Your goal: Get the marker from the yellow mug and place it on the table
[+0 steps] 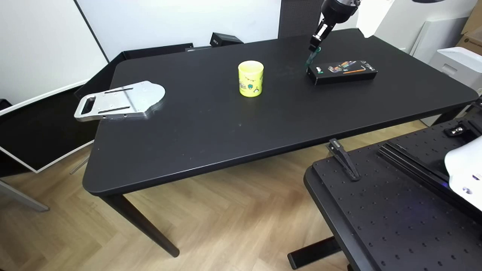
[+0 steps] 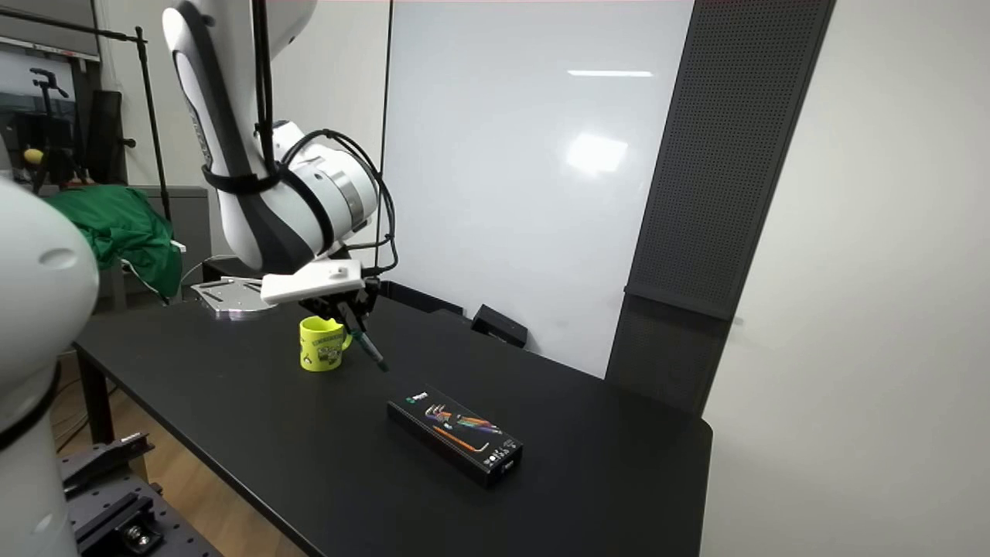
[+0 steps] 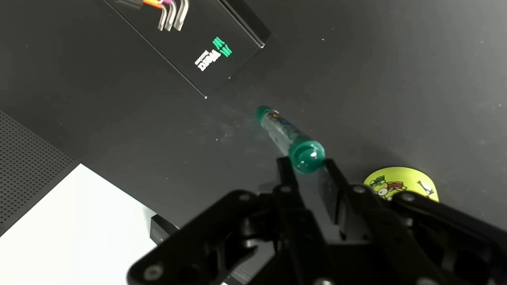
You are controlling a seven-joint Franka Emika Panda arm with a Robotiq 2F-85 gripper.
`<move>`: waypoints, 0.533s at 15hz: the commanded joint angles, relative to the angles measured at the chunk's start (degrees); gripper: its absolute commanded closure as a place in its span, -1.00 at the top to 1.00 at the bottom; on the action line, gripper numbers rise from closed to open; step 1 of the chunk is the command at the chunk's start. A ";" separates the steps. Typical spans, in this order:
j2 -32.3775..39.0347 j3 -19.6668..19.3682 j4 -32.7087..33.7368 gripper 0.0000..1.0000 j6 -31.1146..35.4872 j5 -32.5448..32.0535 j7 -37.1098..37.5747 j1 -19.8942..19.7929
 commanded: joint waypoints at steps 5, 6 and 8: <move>3.77 1.25 5.13 -0.89 -2.63 -19.32 26.50 1.76; 4.33 1.68 5.84 -0.89 -3.56 -22.01 30.35 2.00; 5.97 2.67 6.81 -0.89 -5.62 -27.58 37.53 2.48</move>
